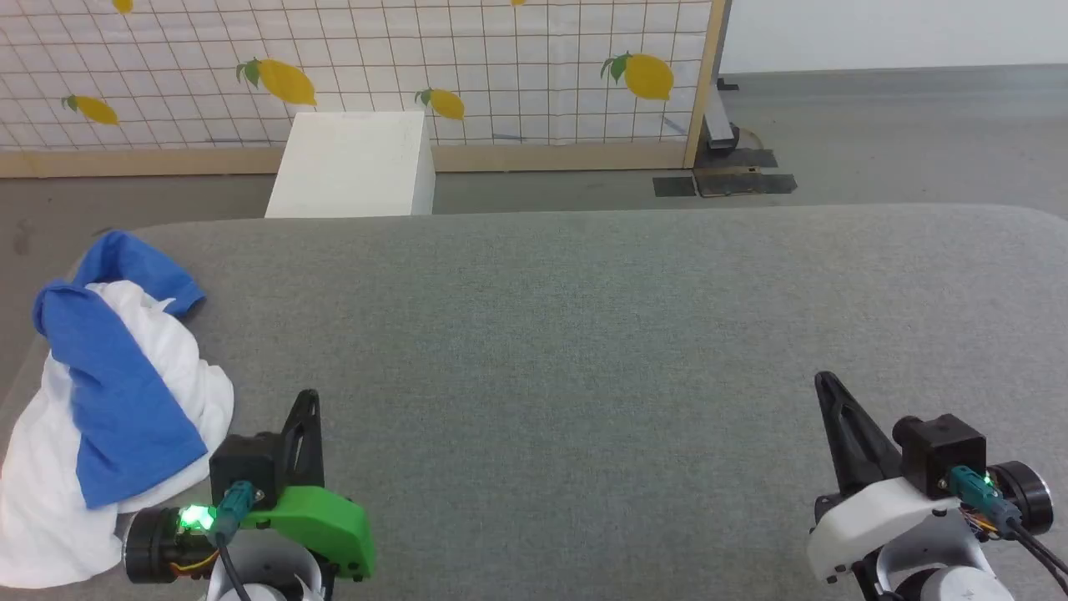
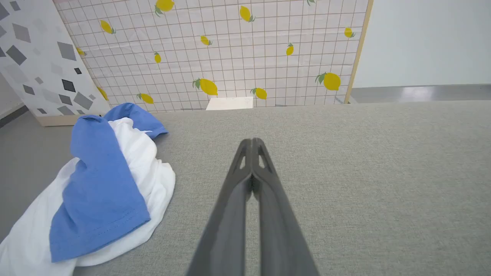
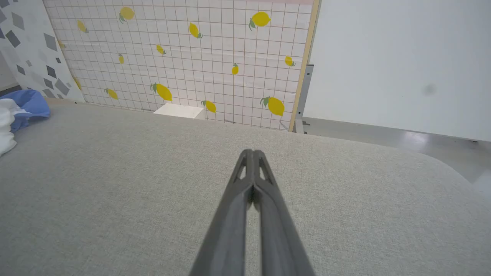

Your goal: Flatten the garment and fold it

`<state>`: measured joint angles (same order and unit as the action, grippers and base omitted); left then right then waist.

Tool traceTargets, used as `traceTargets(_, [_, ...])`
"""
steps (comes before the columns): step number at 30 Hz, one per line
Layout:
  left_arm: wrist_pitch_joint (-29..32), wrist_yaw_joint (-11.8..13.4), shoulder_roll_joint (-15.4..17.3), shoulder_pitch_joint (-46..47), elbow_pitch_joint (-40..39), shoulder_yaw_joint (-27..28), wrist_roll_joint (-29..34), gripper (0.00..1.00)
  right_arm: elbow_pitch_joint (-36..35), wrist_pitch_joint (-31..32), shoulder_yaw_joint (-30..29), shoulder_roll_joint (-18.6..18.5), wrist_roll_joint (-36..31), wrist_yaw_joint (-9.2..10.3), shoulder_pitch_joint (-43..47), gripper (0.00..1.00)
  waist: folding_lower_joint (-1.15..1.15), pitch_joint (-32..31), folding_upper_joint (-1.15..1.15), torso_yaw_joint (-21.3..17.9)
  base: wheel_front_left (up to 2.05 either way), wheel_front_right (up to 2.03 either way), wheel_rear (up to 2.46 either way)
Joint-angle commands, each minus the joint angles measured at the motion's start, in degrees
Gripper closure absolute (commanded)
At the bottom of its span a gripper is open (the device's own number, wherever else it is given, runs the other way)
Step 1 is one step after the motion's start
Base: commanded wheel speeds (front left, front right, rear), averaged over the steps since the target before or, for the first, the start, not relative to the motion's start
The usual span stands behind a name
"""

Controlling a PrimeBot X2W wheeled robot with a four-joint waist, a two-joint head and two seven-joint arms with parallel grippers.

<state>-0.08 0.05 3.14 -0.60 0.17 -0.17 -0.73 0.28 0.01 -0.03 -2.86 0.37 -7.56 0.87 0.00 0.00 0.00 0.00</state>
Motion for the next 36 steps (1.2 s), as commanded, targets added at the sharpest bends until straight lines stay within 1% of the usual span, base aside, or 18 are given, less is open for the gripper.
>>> traceTargets(1, [0.08,-0.05,-0.26,0.60,-0.17,0.17,0.73,1.00,-0.28,-0.01,0.03,-0.01,-0.37,0.08,-0.87,1.00,0.00,0.00,0.00,0.00,0.00,0.00,0.00])
traceTargets(23, [0.08,-0.05,-0.26,0.60,-0.17,0.17,0.73,1.00,-0.28,-0.01,0.03,-0.01,-0.37,0.08,-0.87,1.00,0.00,0.00,0.00,0.00,0.00,0.00,0.00])
traceTargets(24, [-0.01,0.00,0.00,0.00,0.00,-0.03,-0.05,0.00,0.01,-0.01,0.00,0.00,0.02,0.00,0.01,0.00,0.00,0.00,0.00,0.00,0.00,0.00,0.00])
traceTargets(36, [-0.85,0.54,-0.02,0.37,0.80,-0.89,-0.88,0.00,0.20,-0.49,0.16,0.00,0.43,0.01,-0.24,0.00,0.00,-0.01,0.00,0.02,0.00,0.00,0.00])
